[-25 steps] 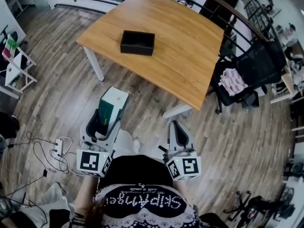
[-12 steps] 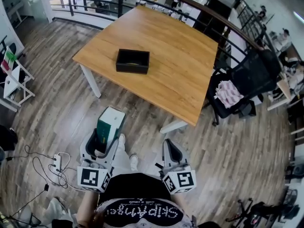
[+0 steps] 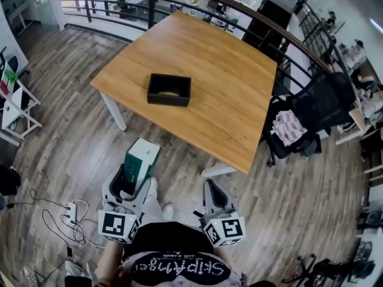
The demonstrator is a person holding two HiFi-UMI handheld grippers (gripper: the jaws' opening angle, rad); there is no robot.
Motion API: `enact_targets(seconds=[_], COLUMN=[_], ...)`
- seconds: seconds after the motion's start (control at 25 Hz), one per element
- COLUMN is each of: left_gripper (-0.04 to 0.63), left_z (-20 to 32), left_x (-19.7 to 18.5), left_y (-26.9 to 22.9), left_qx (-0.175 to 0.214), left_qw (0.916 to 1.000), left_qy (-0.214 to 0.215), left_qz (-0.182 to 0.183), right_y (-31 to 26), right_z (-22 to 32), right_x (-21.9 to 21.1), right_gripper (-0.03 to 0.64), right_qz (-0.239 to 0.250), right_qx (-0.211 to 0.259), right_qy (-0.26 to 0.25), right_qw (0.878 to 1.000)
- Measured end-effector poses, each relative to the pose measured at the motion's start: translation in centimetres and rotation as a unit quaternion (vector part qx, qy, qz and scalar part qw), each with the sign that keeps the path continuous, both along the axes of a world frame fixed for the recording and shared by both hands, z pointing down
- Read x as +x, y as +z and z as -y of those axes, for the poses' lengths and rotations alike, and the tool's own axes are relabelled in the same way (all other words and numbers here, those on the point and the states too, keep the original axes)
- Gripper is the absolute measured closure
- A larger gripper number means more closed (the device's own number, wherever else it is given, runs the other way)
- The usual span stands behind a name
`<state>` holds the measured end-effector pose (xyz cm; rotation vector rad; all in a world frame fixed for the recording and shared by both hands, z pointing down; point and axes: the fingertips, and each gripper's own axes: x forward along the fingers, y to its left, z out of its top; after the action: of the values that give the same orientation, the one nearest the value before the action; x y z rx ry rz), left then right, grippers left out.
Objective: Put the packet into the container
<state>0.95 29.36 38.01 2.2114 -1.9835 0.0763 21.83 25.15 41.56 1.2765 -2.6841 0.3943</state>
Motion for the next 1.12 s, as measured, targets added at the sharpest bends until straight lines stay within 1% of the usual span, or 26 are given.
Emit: enact_targets(seconds=[0.32, 0.56, 0.68, 0.92, 1.12], left_gripper=[0.250, 0.250, 0.250, 0.250, 0.250], left_z=[5.5, 8.3, 9.3, 10.2, 10.8], left_x=[-3.8, -7.1, -8.5, -10.9, -12.1], left_y=[-1.6, -2.1, -2.2, -1.3, -0.8], left_qx=[0.012, 0.019, 0.024, 0.014, 0.010], left_qw=[0.9998, 0.9995, 0.9992, 0.9991, 0.9987], left_qy=[0.017, 0.024, 0.029, 0.039, 0.049], left_qz=[0.001, 0.007, 0.013, 0.010, 0.010], right_y=[-1.4, -1.6, -1.5, -1.2, -0.7], right_z=[5.2, 7.8, 8.8, 9.8, 10.1], right_x=[-4.6, -7.8, -9.3, -12.1, -13.2], right_gripper=[0.575, 0.575, 0.575, 0.575, 0.575], right_qz=[0.004, 0.010, 0.009, 0.011, 0.013], right_qx=[0.007, 0.007, 0.006, 0.006, -0.001], right_qy=[0.010, 0.017, 0.018, 0.025, 0.037], right_qw=[1.000, 1.000, 1.000, 1.000, 0.999])
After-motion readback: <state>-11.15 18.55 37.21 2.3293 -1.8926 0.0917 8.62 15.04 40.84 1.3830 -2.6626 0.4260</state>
